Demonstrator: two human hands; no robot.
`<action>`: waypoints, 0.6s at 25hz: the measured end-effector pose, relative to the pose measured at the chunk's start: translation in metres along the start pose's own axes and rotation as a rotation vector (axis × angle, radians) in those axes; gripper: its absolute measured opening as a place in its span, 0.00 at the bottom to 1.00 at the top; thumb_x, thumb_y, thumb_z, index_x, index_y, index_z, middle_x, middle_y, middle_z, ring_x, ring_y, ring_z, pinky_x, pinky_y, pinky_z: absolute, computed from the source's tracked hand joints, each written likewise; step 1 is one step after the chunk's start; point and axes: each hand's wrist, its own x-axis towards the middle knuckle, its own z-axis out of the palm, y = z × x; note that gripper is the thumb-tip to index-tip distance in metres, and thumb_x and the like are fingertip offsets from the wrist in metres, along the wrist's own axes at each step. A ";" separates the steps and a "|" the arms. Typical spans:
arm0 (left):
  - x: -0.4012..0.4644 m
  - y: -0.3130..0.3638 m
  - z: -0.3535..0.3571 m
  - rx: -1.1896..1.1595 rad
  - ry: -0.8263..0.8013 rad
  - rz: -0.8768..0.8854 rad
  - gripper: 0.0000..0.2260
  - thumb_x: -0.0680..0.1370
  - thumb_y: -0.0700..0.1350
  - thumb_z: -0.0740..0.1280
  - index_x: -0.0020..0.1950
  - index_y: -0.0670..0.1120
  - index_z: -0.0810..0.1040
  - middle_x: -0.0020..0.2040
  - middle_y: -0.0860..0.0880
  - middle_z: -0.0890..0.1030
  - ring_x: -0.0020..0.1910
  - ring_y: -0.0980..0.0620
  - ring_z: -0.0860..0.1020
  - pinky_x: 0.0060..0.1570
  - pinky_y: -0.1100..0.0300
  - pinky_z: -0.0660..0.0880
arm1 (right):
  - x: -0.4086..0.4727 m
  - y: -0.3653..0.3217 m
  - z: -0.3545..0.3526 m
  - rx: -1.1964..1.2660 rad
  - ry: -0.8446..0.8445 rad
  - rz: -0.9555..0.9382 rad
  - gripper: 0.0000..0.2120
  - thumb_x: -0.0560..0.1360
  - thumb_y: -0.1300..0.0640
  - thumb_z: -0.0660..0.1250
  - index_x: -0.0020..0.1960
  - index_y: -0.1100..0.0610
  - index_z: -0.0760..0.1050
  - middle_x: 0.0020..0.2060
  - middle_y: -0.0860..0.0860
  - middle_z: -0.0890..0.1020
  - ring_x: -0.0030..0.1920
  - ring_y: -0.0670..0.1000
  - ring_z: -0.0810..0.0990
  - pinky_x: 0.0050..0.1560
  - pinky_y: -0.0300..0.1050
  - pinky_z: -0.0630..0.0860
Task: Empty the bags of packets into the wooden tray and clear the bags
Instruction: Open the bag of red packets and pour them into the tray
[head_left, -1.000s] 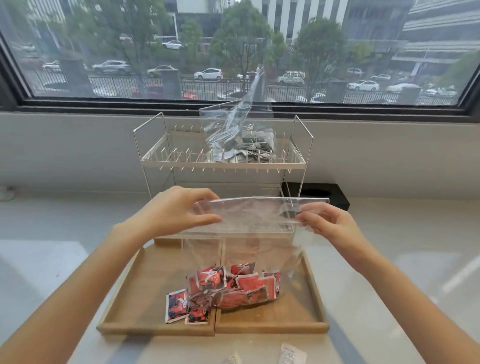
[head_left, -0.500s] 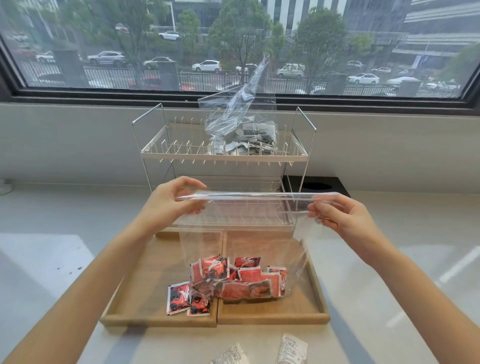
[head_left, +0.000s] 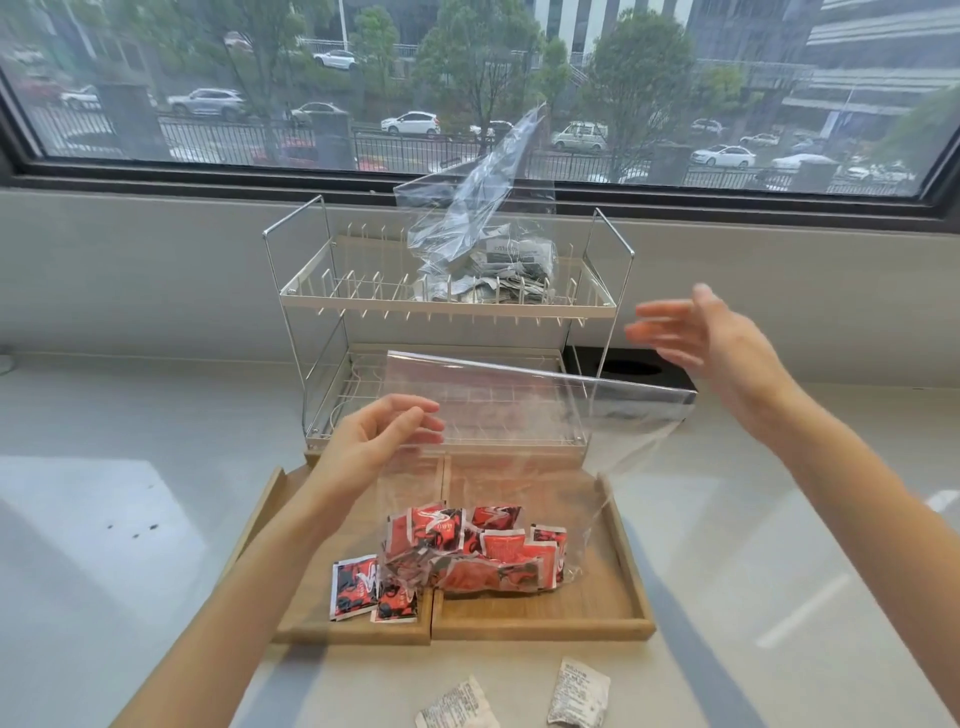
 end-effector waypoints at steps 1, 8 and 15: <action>0.000 0.000 0.002 -0.004 -0.013 0.015 0.07 0.76 0.44 0.61 0.48 0.49 0.78 0.42 0.52 0.84 0.44 0.56 0.82 0.42 0.67 0.77 | 0.007 -0.014 0.005 -0.076 -0.048 -0.048 0.21 0.81 0.51 0.46 0.46 0.49 0.78 0.44 0.48 0.83 0.47 0.43 0.82 0.57 0.42 0.74; -0.008 0.010 0.018 0.029 -0.040 0.120 0.08 0.76 0.39 0.61 0.47 0.48 0.79 0.44 0.53 0.82 0.41 0.59 0.81 0.42 0.69 0.76 | 0.033 -0.043 0.098 -0.701 -0.731 -0.066 0.15 0.78 0.50 0.57 0.59 0.53 0.76 0.43 0.42 0.80 0.43 0.40 0.80 0.48 0.33 0.76; -0.011 0.005 0.020 0.140 0.046 0.179 0.06 0.75 0.43 0.64 0.48 0.52 0.79 0.45 0.47 0.81 0.42 0.56 0.79 0.42 0.67 0.76 | 0.034 -0.013 0.111 -0.451 -0.973 0.253 0.19 0.76 0.45 0.59 0.57 0.57 0.78 0.61 0.61 0.78 0.55 0.57 0.79 0.62 0.51 0.72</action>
